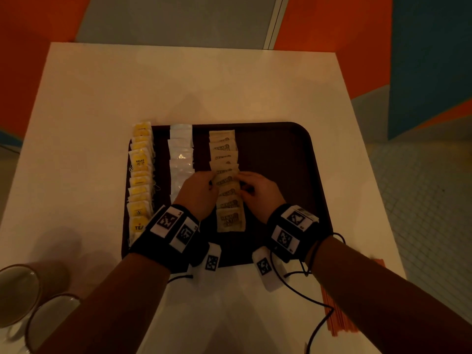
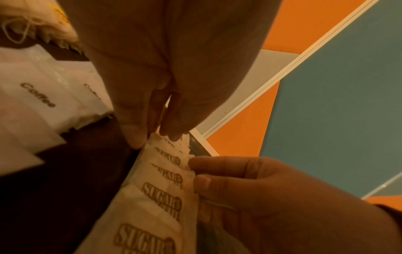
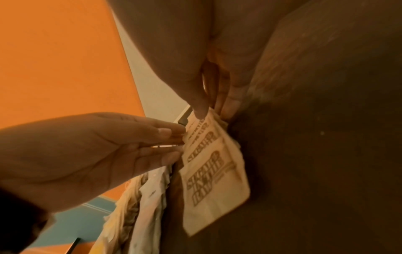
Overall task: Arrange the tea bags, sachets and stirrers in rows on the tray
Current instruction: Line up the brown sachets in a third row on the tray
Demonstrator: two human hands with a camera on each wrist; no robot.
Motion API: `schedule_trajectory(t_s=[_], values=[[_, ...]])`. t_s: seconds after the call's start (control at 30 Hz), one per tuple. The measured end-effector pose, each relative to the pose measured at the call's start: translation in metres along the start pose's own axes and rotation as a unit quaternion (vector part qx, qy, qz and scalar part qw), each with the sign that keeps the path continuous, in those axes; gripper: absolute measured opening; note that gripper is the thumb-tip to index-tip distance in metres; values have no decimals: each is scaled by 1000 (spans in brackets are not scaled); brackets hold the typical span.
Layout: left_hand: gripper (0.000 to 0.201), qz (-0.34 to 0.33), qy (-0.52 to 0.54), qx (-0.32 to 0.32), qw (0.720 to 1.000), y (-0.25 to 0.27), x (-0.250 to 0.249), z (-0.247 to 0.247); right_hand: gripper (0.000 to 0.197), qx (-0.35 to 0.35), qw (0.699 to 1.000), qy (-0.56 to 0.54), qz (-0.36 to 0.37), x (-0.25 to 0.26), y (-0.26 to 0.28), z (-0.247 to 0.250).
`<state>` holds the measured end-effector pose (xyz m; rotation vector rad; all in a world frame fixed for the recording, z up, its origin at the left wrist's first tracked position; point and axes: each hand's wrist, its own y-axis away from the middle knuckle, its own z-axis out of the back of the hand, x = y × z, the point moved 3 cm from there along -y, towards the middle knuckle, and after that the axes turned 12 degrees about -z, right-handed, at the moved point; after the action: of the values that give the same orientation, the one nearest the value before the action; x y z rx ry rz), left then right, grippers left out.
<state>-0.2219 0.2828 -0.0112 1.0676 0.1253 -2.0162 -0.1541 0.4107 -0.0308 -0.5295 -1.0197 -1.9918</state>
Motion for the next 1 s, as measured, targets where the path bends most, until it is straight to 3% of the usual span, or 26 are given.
schedule_trajectory(t_s=[0.33,0.63,0.87,1.0], values=[[40,39,75,-33,996,5,4,-1,40,-8,999,-35,-8,-3,5,0],[47,34,227,-62,971,-15,8,-3,42,24,992,-111,-63,1,-5,2],[53,18,256,-64,965,-20,6,1,49,8,993,-100,-64,2,-14,5],[52,10,245,-60,968,-20,5,3,54,38,991,-107,-71,8,-21,5]])
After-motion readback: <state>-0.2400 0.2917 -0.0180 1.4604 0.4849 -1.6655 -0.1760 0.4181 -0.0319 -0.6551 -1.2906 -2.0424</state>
